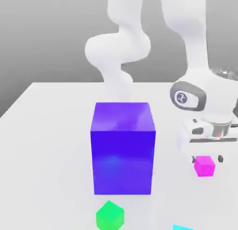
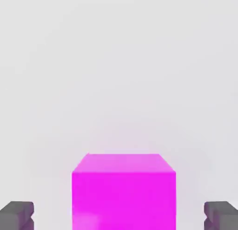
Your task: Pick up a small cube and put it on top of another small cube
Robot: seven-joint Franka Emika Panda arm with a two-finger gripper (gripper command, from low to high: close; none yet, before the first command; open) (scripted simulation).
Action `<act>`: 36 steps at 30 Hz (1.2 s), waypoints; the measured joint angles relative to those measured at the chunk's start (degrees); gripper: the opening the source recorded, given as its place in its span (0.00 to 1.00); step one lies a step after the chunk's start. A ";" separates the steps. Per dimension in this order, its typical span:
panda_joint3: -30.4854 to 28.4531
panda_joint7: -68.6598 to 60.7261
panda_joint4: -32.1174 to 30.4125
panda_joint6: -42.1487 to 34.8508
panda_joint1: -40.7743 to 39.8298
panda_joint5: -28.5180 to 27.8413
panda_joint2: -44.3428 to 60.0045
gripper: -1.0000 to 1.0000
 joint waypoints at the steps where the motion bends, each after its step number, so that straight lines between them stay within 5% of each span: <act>1: 0.00 0.01 0.00 0.01 0.00 -0.01 0.00 0.00; 6: -0.34 0.23 0.06 0.33 0.28 -0.31 0.29 0.00; 14: 7.46 -11.49 -1.90 -9.08 -5.98 10.71 -11.71 0.00; 25: -1.86 -37.58 7.92 -15.18 -21.58 11.79 -9.65 0.00; 36: -9.92 -44.88 12.68 -21.10 -32.87 17.49 -9.01 0.00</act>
